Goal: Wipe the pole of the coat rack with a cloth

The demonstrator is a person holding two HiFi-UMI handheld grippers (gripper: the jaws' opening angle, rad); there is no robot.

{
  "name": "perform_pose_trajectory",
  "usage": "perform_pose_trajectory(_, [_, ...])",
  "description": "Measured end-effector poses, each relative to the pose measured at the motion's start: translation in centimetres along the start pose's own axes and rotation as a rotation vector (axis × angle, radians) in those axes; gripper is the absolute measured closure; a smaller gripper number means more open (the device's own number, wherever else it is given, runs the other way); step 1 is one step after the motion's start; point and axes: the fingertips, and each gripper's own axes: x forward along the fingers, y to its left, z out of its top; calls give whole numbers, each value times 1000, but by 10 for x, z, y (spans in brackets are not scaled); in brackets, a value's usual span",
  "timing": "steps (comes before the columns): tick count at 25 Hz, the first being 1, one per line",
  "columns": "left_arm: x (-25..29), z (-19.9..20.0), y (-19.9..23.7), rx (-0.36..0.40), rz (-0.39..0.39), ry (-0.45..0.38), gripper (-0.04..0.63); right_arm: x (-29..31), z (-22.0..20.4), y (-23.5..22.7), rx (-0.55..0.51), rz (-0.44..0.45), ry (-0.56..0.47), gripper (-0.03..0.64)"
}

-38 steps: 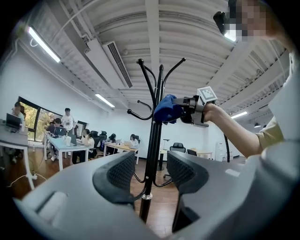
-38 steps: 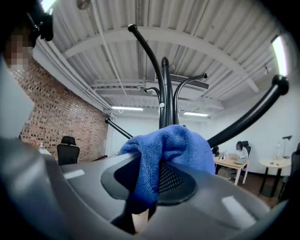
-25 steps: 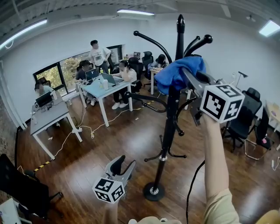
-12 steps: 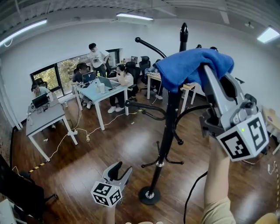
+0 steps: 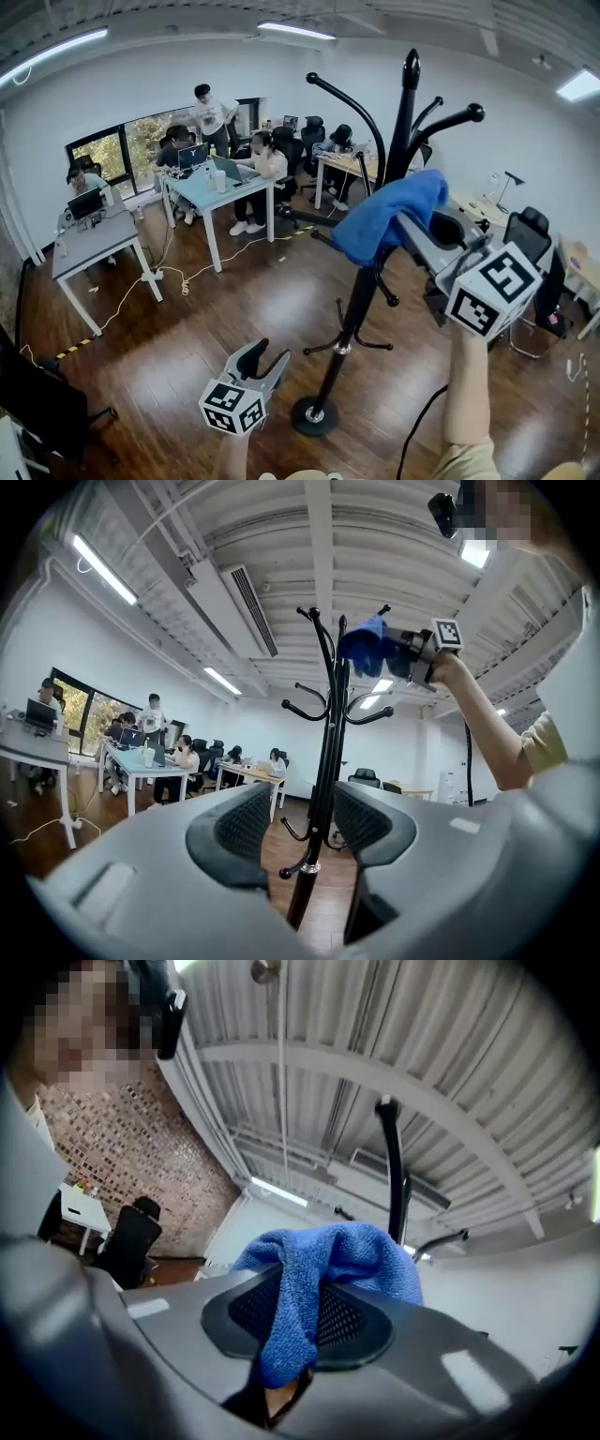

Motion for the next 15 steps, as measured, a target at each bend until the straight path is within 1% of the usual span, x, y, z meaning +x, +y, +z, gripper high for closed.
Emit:
perform_pose_trajectory(2, [-1,-2,-1,-2,-6,0,403,17,-42,4,-17,47,171,541])
perform_pose_trajectory(5, [-3,-6,-4,-7,-9,0,403,34,-96,9,-115,80,415,541])
perform_pose_trajectory(7, [-5,-6,-7,-10,-12,-3,403,41,-117,3,-155,72,515,541])
perform_pose_trajectory(9, [-8,-4,-7,-15,-8,-8,403,48,-122,-1,-149,68,538,541])
perform_pose_trajectory(11, [-12,-2,-7,-21,3,-15,403,53,-116,0,-151,79,508,541])
perform_pose_trajectory(13, [-16,0,-6,-21,12,-23,407,60,-97,12,-163,123,439,541])
perform_pose_trajectory(15, [-21,2,-2,-20,20,-29,407,71,-65,34,-188,180,352,541])
